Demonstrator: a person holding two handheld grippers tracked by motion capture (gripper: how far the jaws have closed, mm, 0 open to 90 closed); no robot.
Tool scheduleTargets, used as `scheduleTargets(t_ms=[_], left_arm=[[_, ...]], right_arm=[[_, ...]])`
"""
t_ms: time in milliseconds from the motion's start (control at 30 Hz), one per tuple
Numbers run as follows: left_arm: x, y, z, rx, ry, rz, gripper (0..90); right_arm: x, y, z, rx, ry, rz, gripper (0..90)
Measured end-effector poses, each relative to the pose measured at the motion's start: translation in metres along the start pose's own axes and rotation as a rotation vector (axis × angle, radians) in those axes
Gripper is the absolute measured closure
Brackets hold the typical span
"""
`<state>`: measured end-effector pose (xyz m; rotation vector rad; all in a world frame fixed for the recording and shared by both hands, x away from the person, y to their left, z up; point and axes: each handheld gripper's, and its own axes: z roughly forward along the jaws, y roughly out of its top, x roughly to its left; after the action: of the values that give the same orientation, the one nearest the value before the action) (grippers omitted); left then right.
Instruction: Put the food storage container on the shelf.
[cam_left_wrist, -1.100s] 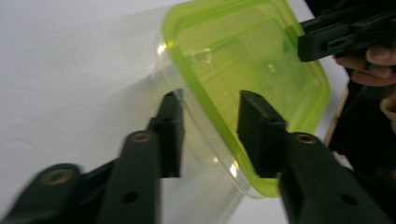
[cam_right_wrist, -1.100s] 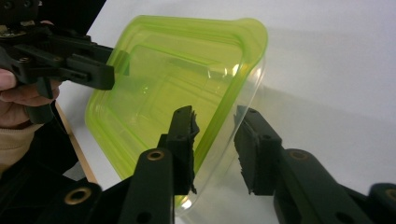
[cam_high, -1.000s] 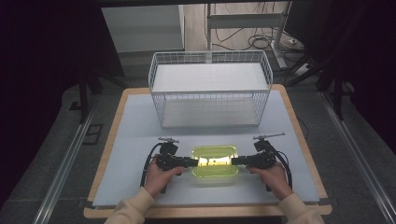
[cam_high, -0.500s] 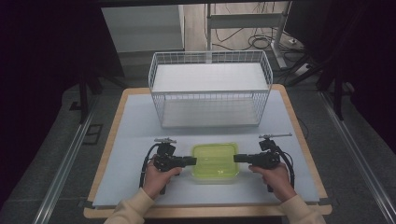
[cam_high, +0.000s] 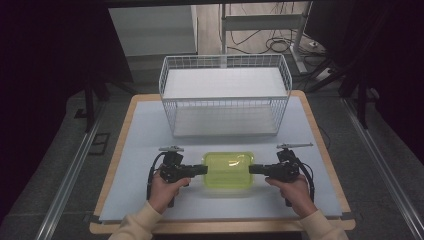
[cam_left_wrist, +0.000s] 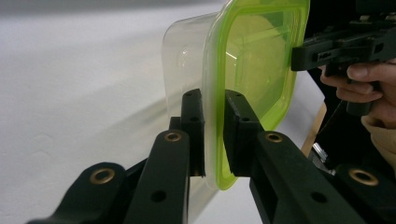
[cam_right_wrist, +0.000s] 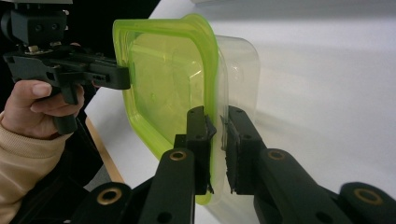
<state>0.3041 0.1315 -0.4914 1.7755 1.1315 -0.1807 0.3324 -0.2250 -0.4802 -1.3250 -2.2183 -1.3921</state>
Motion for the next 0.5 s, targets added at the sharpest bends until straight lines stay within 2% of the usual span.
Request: scheduleTargets(t_ms=[267, 300, 500], left_arm=[[-0.009, 0.008, -0.01, -0.029, -0.005, 0.033, 80.4], [-0.011, 0.013, -0.014, -0.038, -0.003, 0.05, 80.4], [-0.018, 0.027, -0.023, -0.059, 0.012, 0.082, 80.4]], right_arm=[[0.012, 0.007, -0.008, -0.029, -0.008, -0.045, 81.0], [0.015, 0.009, -0.01, -0.042, -0.006, -0.052, 80.9], [0.023, 0.021, -0.016, -0.073, -0.008, -0.08, 80.9]])
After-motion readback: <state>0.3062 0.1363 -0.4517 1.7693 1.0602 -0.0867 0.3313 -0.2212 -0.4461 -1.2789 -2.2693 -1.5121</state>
